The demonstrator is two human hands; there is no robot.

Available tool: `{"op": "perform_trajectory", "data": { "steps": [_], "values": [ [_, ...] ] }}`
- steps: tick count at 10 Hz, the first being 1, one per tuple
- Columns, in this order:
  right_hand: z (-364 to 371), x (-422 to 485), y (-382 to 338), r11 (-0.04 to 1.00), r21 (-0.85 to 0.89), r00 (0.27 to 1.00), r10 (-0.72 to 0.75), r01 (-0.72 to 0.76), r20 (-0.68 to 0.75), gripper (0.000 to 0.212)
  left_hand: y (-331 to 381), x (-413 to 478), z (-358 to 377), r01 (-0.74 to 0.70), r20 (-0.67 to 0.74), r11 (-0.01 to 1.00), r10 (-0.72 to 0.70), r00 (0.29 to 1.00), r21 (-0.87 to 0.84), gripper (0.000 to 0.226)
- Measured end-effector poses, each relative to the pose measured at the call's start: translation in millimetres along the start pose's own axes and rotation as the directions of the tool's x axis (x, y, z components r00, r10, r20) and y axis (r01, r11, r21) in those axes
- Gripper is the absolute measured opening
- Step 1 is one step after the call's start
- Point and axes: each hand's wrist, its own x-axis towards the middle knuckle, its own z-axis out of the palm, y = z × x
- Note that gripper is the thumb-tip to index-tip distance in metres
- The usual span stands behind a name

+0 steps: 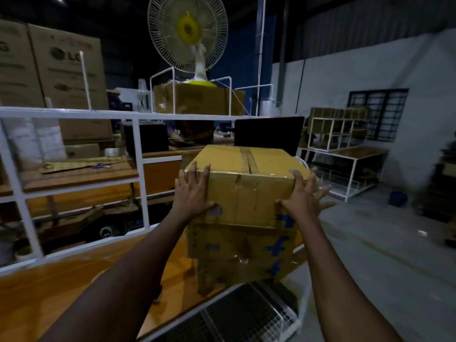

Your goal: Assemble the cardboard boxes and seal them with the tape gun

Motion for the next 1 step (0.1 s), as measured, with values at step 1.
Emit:
{"op": "perform_trajectory", "data": {
  "steps": [1],
  "values": [
    [6.2, -13.0, -30.5, 0.999, -0.017, 0.995, -0.036, 0.035, -0.09, 0.098, -5.1, -13.6, 1.4, -0.015, -0.047, 0.999, 0.017, 0.999, 0.045, 0.109]
  ]
}}
